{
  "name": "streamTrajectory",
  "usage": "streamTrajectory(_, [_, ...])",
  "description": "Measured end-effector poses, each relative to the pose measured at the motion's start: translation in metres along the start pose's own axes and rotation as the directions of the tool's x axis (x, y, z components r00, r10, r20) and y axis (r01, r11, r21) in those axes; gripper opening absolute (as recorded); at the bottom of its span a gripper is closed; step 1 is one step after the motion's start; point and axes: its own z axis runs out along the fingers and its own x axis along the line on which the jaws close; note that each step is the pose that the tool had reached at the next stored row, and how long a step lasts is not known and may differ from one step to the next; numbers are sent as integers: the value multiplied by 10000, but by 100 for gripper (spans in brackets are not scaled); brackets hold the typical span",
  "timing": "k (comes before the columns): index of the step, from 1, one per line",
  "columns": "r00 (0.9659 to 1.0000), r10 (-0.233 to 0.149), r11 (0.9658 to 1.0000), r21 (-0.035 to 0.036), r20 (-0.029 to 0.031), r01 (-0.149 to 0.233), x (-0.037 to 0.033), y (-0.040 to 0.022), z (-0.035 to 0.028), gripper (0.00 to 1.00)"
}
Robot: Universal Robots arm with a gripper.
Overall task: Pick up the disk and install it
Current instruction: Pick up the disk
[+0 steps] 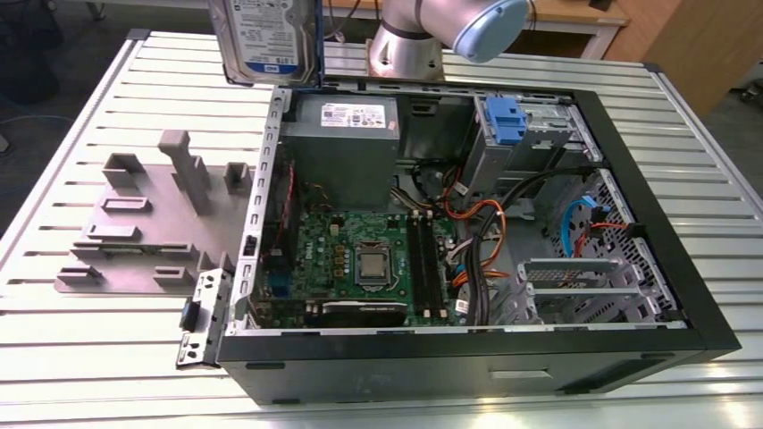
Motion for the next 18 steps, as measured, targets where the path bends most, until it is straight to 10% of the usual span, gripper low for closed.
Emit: streamTrajectory(18, [10000,-1,10000,9,-47,1,7,-20,-16,36])
